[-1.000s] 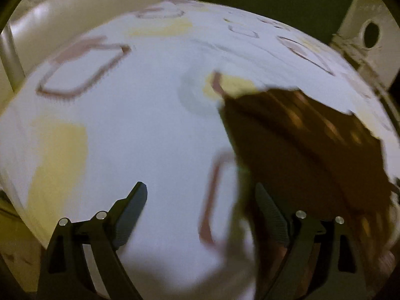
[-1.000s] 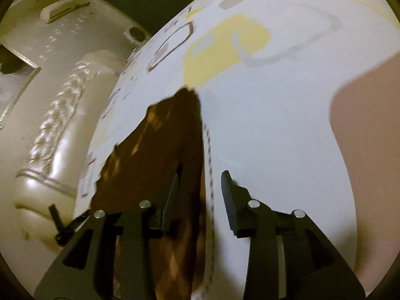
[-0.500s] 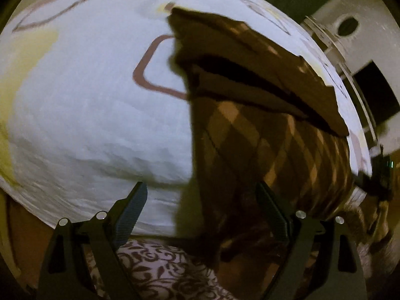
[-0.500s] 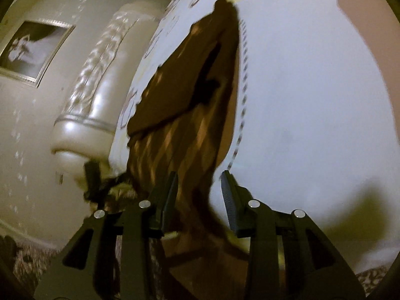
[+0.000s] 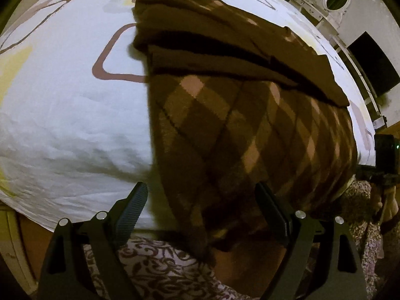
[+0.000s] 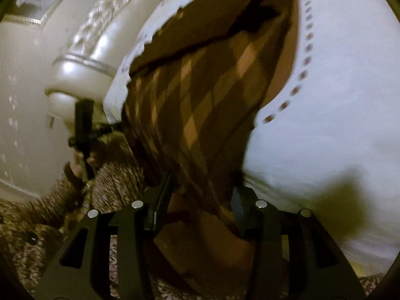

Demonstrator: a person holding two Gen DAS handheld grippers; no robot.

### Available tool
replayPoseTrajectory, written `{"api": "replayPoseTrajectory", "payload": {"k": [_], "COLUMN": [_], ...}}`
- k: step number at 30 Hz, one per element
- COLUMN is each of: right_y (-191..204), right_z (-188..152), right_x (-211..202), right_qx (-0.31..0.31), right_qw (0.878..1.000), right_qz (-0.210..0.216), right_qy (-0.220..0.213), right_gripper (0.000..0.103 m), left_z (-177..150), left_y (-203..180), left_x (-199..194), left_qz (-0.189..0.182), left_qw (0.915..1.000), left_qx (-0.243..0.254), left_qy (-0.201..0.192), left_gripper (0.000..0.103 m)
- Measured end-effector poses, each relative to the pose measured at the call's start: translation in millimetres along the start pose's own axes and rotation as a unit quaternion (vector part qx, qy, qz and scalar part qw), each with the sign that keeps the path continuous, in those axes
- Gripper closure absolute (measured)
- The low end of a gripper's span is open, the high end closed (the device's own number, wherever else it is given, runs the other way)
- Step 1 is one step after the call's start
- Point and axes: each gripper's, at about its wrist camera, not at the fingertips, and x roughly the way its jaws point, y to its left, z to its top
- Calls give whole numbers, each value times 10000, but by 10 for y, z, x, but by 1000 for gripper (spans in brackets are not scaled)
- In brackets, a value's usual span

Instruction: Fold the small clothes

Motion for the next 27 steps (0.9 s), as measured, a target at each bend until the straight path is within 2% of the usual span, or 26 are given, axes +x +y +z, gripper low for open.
{"api": "replayPoseTrajectory", "payload": {"k": [3, 4, 5, 7, 8, 9, 12, 14, 19, 23, 27], "right_y": [31, 31, 29, 23, 29, 56, 120, 168, 153, 91, 25], "right_z": [-7, -16, -20, 31, 28, 22, 25, 24, 87, 237, 517], "right_x": [54, 43, 52, 133, 148, 159, 110, 21, -319, -531, -682], "right_qx": [-6, -11, -1, 83, 80, 37, -102, -125, 72, 268, 384], "right_qw": [10000, 10000, 10000, 9998, 9997, 9997, 9999, 9999, 9967, 9904, 9839], "right_qz": [-5, -61, -93, -185, -210, -210, -110, 12, 493, 773, 825], "right_qy": [8, 11, 12, 53, 80, 84, 34, -91, -638, -1112, -1541], "right_gripper": [61, 70, 84, 93, 96, 97, 99, 100, 100, 100, 100], "left_z": [-22, -30, -42, -59, -70, -77, -102, -84, 81, 329, 657], "left_y": [10, 16, 26, 24, 23, -4, -25, 3, 337, 554, 598], "left_x": [-26, -33, -45, -64, -77, -71, -75, -118, -350, -475, -536], "left_qz": [291, 402, 507, 613, 584, 470, 435, 254, -424, -666, -754], "left_qw": [9995, 9991, 9986, 9980, 9982, 9989, 9989, 9995, 9961, 9896, 9853], "left_qx": [-92, -118, -137, -64, -7, 61, 177, 131, -600, -1024, -1211], "left_qy": [-73, -92, -112, -124, -118, -56, -60, -141, -493, -754, -940], "left_gripper": [38, 42, 50, 65, 87, 98, 98, 99, 99, 99, 99]}}
